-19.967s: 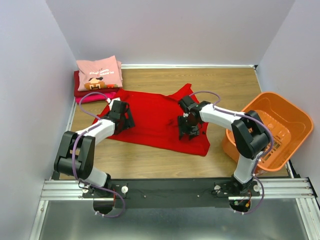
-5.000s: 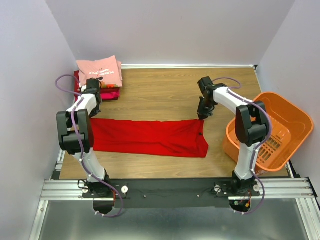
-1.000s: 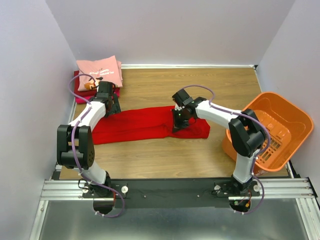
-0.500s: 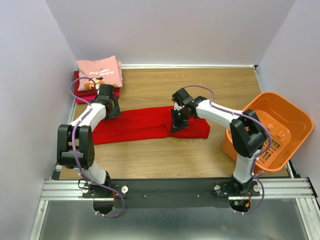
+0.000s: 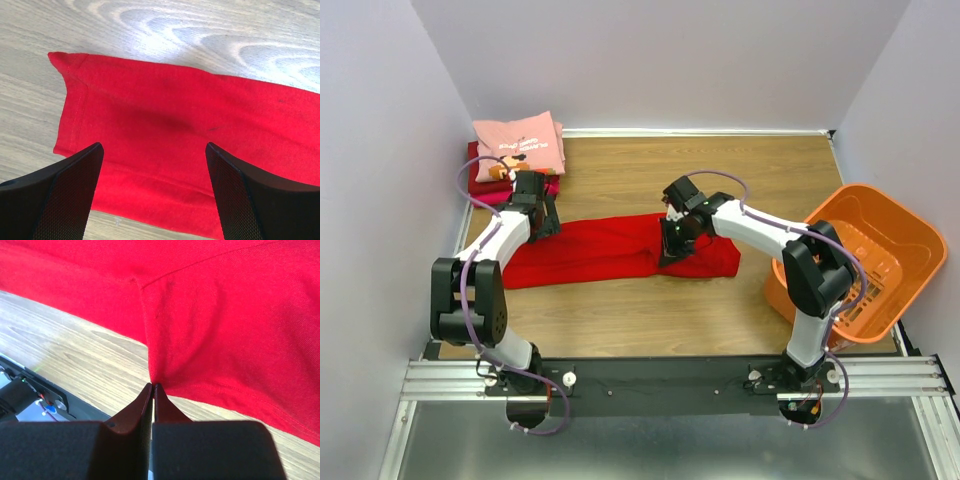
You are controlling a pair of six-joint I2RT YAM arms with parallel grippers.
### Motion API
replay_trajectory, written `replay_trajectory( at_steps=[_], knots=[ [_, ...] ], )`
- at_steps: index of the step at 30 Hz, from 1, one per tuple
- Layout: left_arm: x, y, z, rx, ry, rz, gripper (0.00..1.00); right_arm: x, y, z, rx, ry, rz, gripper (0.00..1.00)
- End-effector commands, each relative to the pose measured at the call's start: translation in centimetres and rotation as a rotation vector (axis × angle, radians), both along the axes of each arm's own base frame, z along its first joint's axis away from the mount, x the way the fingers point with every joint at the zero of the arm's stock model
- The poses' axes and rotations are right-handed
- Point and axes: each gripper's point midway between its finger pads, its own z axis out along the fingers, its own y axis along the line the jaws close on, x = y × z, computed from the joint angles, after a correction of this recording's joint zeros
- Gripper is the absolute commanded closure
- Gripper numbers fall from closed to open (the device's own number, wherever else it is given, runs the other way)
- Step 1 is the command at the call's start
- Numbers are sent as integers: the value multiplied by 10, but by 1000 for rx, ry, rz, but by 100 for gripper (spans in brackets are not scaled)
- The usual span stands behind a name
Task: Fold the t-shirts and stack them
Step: Fold the tshirt
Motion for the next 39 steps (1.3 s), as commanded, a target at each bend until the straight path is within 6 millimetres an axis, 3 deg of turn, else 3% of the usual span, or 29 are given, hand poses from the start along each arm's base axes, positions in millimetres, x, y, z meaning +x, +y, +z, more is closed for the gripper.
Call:
replay_trajectory(
  at_steps=[1,5,7,8,11,15,20,24,27,30,35,39],
  knots=[
    [-3,0,5,0,-20,-11,9,-4,8,17,29,0,9,90],
    [-4,0,4,0,-14,-14,9,2,6,13,3,-10,-22,83],
    [-4,0,3,1,-12,-15,9,4,4,7,-16,-7,-37,75],
    [-4,1,3,4,-12,-17,9,6,3,4,-31,-11,-45,64],
    [-2,1,3,6,-8,-20,9,11,0,-3,-61,-17,-61,48],
    [-1,2,2,12,-5,-18,9,27,-8,2,-103,-70,-112,37],
    [0,1,1,12,-3,-20,9,54,-44,8,-144,-95,-219,36],
    [0,2,-1,17,6,-22,9,81,-92,13,-177,-118,-318,36],
    [1,1,-2,14,7,-22,9,107,-138,12,-213,-135,-399,36],
    [1,0,-1,6,3,-20,9,123,-167,8,-253,-145,-441,36],
    [4,-3,15,-12,-59,-17,10,143,-190,-3,-309,-155,-468,38],
    [8,-16,31,-72,-126,-56,10,153,-195,-11,-324,-161,-468,40]
  ],
)
